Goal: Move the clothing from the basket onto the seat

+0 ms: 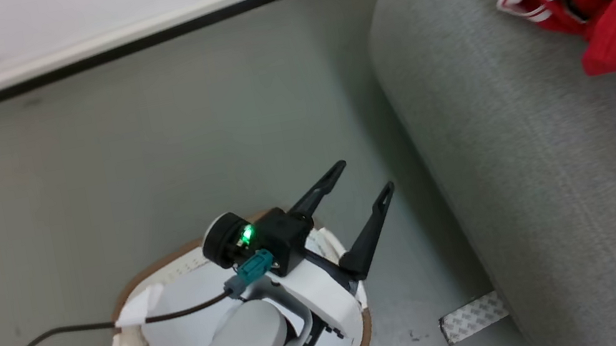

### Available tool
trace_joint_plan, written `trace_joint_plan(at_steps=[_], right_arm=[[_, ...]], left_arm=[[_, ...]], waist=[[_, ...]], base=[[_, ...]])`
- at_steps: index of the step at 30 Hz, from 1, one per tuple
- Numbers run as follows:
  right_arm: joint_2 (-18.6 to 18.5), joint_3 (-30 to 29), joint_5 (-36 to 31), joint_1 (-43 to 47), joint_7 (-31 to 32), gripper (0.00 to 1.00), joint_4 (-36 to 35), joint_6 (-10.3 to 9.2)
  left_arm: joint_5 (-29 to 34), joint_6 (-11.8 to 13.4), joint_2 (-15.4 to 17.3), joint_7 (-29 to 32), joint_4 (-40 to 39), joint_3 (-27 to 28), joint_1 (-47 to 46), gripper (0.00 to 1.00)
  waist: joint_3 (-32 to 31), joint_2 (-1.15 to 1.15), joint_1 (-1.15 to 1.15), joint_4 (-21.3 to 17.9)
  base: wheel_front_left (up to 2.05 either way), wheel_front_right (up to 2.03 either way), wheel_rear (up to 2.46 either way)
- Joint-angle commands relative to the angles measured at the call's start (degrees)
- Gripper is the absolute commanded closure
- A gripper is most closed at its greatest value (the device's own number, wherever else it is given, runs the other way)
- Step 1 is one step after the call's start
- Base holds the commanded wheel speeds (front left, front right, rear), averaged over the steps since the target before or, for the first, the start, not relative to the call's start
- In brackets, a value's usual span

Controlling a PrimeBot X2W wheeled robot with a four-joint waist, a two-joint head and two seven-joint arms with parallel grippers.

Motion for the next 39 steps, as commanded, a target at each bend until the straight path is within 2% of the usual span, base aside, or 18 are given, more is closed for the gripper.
trace_joint_plan(at_steps=[1,4,8,9,12,15,16,22,27,32,39], right_arm=[[-0.37,0.24,-0.33,-1.56,-0.15,1.0,1.95,-0.13],[-0.84,1.43,0.25,-3.68,1.16,1.0,8.11,-0.13],[-1.4,3.74,2.62,-5.7,7.27,1.0,16.58,-0.13],[-1.3,4.93,3.03,-5.94,9.45,0.94,18.37,-0.13],[-1.45,6.68,4.81,-7.23,12.58,0.63,21.61,-0.13],[-1.7,8.62,6.22,-7.68,12.88,0.26,22.67,-0.13],[-1.74,9.3,6.67,-7.75,12.79,0.0,22.82,-0.13],[-2.15,14.39,8.86,-6.44,14.92,0.0,23.39,-0.13],[-3.09,19.69,11.26,-4.19,19.41,0.0,21.07,-0.13],[-6.38,24.17,13.09,-1.39,20.51,0.0,15.71,-0.13],[-8.6,26.32,16.18,3.93,16.27,0.0,4.19,-0.13]], left_arm=[[0.57,0.23,0.21,-0.02,-0.16,0.45,-0.54,0.0],[0.94,0.16,0.31,-0.02,-0.29,0.8,-1.04,0.0],[1.07,0.28,0.18,-0.02,-0.53,1.44,-1.75,0.0],[1.06,0.34,0.22,-0.02,-0.48,1.7,-1.7,0.0],[1.26,0.29,0.12,-0.02,-0.35,2.15,-1.54,0.0],[1.13,0.22,-0.24,-0.02,-0.11,2.63,-0.88,0.0],[1.05,0.21,-0.35,-0.02,-0.03,2.81,-0.5,0.0],[0.33,0.05,-0.83,-0.02,0.46,4.28,2.04,0.0],[-0.28,0.05,-1.1,-0.02,0.62,6.27,5.45,0.0],[-0.76,0.52,-1.55,-0.02,-0.06,9.15,9.62,0.0],[-0.76,2.28,-0.07,-0.02,-3.05,14.54,15.2,0.0]], waist=[[2.11,0.0,-0.01,1.94],[3.54,0.0,-0.01,2.88],[5.46,0.0,-0.01,4.05],[5.69,0.0,-0.01,4.19],[5.76,0.0,-0.01,4.53],[4.92,0.0,-0.01,4.53],[4.42,0.0,-0.01,4.42],[-0.38,0.0,-0.01,3.26],[-6.19,0.0,-0.01,2.16],[-12.57,0.0,-0.01,2.67],[-19.7,0.0,-0.01,5.49]], base=[[0.0,0.0,0.0],[0.0,0.0,0.0],[0.0,0.0,0.0],[0.0,0.0,0.0],[0.0,0.0,0.0],[0.0,0.0,0.0],[0.0,0.0,0.0],[0.0,0.0,0.0],[0.0,0.0,0.0],[0.0,0.0,0.0],[0.0,0.0,0.0]])
